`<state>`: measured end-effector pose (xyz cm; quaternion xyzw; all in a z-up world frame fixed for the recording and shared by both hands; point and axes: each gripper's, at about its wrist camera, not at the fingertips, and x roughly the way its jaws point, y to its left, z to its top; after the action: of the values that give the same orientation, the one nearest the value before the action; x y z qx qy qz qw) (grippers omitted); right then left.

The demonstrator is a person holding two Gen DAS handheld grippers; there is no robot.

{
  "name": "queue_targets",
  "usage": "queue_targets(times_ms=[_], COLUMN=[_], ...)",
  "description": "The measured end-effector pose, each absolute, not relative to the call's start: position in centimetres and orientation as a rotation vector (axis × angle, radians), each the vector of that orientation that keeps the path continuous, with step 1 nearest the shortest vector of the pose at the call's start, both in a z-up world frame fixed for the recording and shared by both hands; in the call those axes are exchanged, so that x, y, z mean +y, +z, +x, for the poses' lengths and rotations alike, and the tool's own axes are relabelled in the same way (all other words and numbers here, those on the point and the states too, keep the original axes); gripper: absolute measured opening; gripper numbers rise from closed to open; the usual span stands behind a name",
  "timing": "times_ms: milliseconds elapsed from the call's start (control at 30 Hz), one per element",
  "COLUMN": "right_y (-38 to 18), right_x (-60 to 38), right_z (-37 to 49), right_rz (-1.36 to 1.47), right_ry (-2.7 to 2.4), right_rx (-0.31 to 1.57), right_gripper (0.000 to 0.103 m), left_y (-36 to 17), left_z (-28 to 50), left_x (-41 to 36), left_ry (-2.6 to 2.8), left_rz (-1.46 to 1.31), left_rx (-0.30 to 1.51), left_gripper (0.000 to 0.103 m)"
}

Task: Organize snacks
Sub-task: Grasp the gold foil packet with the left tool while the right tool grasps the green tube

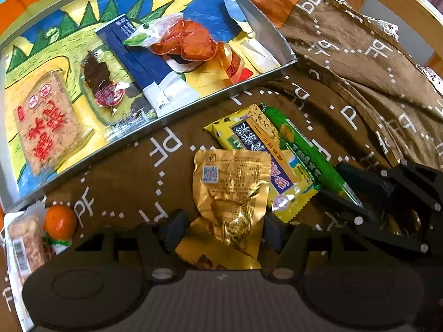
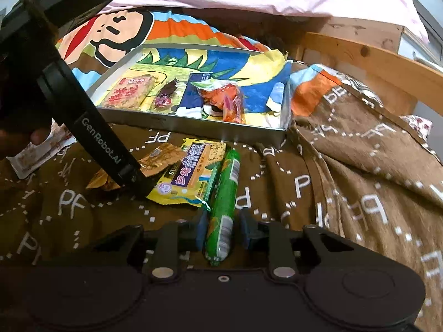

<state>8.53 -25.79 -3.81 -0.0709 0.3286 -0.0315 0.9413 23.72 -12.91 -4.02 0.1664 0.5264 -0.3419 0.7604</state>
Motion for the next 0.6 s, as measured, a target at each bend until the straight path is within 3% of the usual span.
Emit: queue_targets(times_ms=[233, 300, 467, 600], right_y=[-4.4, -4.3, -3.7, -3.2], right_x=[-27.0, -27.4, -27.0, -26.6], right_z=[9.7, 9.7, 9.5, 9.1], right_rz=[-0.052, -0.009, -0.033, -0.069], right_ry=[-0.038, -0.033, -0.046, -0.057], right_rx=[0.669, 0.676, 0.706, 0.726], right_gripper=[0.042, 0.042, 0.023, 0.021], left_y=[-4.9, -4.8, -4.2, -3.8], left_z=[24.8, 24.3, 22.7, 21.2], left_x=[-13.2, -13.0, -12.3, -11.3], left_ry=[-0.750, -0.750, -0.718, -0.682], left_rz=[0.317, 0.332, 0.315, 0.270], left_rx=[1.155, 1.142, 1.141, 1.163], left_gripper=[0.072, 0.067, 0.061, 0.060])
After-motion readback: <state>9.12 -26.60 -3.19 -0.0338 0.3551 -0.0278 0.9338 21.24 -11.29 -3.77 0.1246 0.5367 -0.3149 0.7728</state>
